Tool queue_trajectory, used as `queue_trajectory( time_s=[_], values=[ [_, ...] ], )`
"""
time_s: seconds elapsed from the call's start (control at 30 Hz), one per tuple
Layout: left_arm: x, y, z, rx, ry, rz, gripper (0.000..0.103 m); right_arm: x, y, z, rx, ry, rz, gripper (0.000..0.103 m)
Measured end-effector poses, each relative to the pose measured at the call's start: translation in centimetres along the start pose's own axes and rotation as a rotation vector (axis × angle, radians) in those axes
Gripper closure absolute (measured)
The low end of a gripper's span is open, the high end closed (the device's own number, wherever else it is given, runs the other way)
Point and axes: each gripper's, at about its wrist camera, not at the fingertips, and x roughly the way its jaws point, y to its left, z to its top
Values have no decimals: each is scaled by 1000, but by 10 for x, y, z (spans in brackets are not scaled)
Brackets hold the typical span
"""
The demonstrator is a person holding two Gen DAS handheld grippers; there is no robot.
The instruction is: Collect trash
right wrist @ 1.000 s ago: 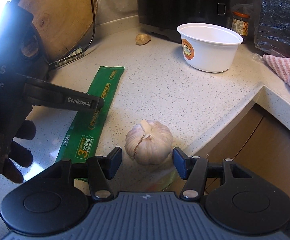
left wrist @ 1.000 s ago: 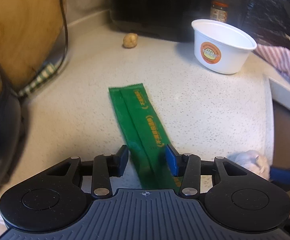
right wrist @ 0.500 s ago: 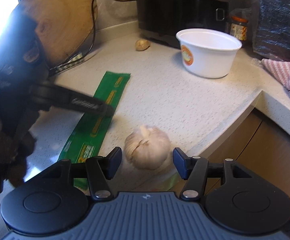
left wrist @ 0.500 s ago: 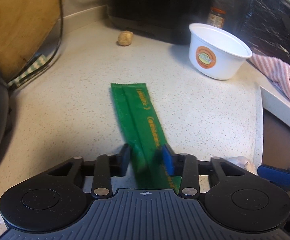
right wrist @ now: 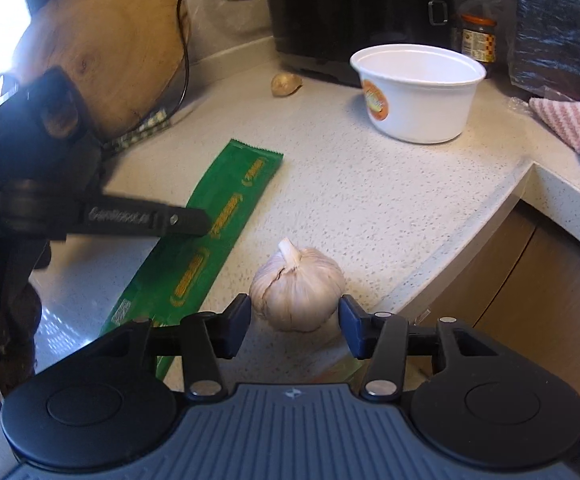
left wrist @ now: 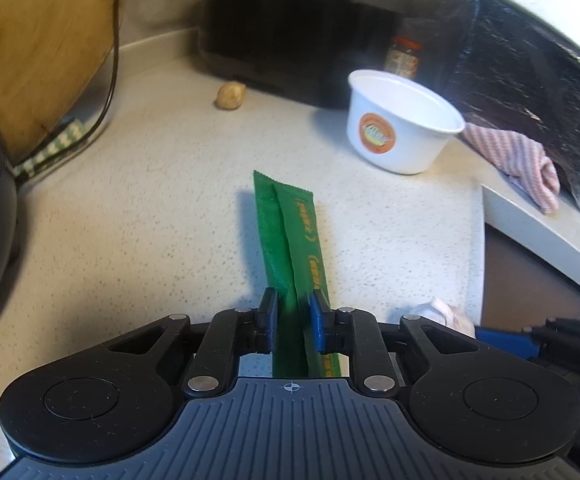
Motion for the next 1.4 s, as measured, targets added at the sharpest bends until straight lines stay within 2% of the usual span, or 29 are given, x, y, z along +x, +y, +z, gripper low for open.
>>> queue_trajectory(
  time_s=[0.07,0.1,0.2,0.3,0.47,0.53,0.6,1.07,1.4],
  values=[
    [-1,-2,0,18,3,1,83,-3,-3,2,9,-8,0,57],
    [0,-4,-1,32,12,-6,83,-4,-3,2,8,-11,-3,64],
    [5,-8,-4,58,33,-16,80,-1,0,-2,-3,1,-8,63],
    [13,-17,-7,115,62,14,76,4,4,-7,-11,25,-3,63],
    [18,-35,-12,205,82,2,61,4,12,-10,-39,24,-1,63],
    [21,-36,-12,202,89,-28,55,6,13,-13,-49,32,2,63],
    [24,-37,-12,207,95,-18,52,6,17,-16,-81,21,-11,63],
    [28,-39,-8,198,112,10,50,5,20,-17,-108,14,-27,63],
    [28,-37,-8,189,107,1,52,12,24,-13,-167,-8,-52,58]
  ],
)
